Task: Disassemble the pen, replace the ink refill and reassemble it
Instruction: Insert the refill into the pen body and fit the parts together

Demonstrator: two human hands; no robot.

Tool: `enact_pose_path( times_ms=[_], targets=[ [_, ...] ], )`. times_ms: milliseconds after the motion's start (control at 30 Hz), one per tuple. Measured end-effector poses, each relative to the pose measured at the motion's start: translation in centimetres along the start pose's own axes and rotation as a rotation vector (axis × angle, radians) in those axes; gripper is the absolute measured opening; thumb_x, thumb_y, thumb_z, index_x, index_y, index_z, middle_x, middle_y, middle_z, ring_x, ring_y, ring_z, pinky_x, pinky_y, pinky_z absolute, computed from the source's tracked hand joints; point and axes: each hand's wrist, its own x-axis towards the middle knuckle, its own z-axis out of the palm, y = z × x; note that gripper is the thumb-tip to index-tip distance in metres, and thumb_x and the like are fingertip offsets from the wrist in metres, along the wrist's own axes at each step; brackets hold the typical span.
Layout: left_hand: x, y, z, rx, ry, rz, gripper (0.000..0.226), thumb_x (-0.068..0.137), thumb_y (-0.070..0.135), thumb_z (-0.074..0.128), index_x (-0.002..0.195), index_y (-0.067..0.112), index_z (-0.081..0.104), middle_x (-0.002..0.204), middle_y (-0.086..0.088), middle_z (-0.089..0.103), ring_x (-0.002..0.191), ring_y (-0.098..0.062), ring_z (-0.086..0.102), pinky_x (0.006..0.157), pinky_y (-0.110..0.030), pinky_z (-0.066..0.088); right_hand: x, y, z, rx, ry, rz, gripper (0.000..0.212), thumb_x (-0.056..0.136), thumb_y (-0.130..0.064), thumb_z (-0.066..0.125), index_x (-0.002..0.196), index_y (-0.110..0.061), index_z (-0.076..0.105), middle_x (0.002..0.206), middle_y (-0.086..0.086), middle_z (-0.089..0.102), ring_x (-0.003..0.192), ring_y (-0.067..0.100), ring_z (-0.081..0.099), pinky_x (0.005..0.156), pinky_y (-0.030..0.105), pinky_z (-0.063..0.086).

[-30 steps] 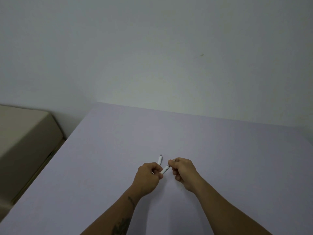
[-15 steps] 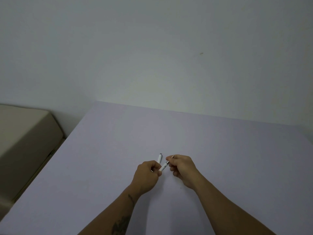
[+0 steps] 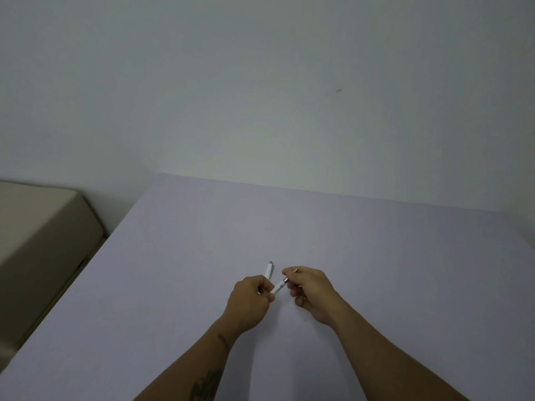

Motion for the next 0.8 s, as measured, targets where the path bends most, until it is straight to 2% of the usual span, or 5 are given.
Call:
enact_pose_path(
  times_ms=[167, 400, 533, 667, 800],
  targets=[
    [0.0, 0.0, -0.1, 0.0, 0.013, 0.0, 0.008, 0.084, 0.011, 0.067, 0.084, 0.019, 0.07, 0.075, 0.006, 0.061, 0.059, -0.008, 0.052, 0.056, -0.019, 0.041, 0.5, 0.3, 0.1, -0.081, 0.076, -0.057, 0.015, 0.089, -0.012, 0.064, 0.081, -0.004, 0.073, 0.062, 0.005, 0.052, 0.052, 0.013, 0.043, 0.047, 0.025, 0.036],
    [0.0, 0.2, 0.0, 0.008, 0.018, 0.01, 0.008, 0.083, 0.012, 0.068, 0.084, 0.019, 0.071, 0.078, 0.006, 0.063, 0.06, -0.009, 0.054, 0.058, -0.02, 0.042, 0.6, 0.6, 1.3, -0.175, 0.209, -0.087, 0.031, 0.083, -0.03, 0.065, 0.067, -0.012, 0.046, 0.057, 0.002, 0.036, 0.05, 0.017, 0.03, 0.047, 0.028, 0.028],
    [0.1, 0.4, -0.2, 0.003, 0.012, 0.0, 0.007, 0.084, 0.012, 0.068, 0.085, 0.018, 0.07, 0.079, 0.004, 0.063, 0.06, -0.009, 0.053, 0.057, -0.02, 0.041, 0.3, 0.1, 0.9, -0.118, 0.121, -0.021, 0.022, 0.087, -0.027, 0.064, 0.075, -0.009, 0.058, 0.063, 0.005, 0.048, 0.052, 0.016, 0.041, 0.046, 0.027, 0.033],
    [0.2, 0.2, -0.5, -0.008, 0.01, -0.001, 0.008, 0.084, 0.013, 0.067, 0.081, 0.02, 0.069, 0.078, 0.003, 0.063, 0.058, -0.009, 0.051, 0.057, -0.021, 0.042, 0.2, -0.4, 0.1, 0.081, -0.025, -0.001, 0.018, 0.092, -0.009, 0.058, 0.098, -0.004, 0.074, 0.071, 0.006, 0.056, 0.059, 0.015, 0.048, 0.052, 0.027, 0.038],
    [0.3, 0.2, -0.7, -0.011, -0.012, -0.01, 0.007, 0.084, 0.013, 0.067, 0.084, 0.019, 0.071, 0.079, 0.003, 0.064, 0.06, -0.01, 0.053, 0.058, -0.023, 0.044, 0.6, 0.0, 0.2, 0.02, 0.061, -0.047, 0.016, 0.091, -0.008, 0.061, 0.092, 0.001, 0.074, 0.067, 0.007, 0.054, 0.056, 0.014, 0.047, 0.05, 0.026, 0.038]
  ],
)
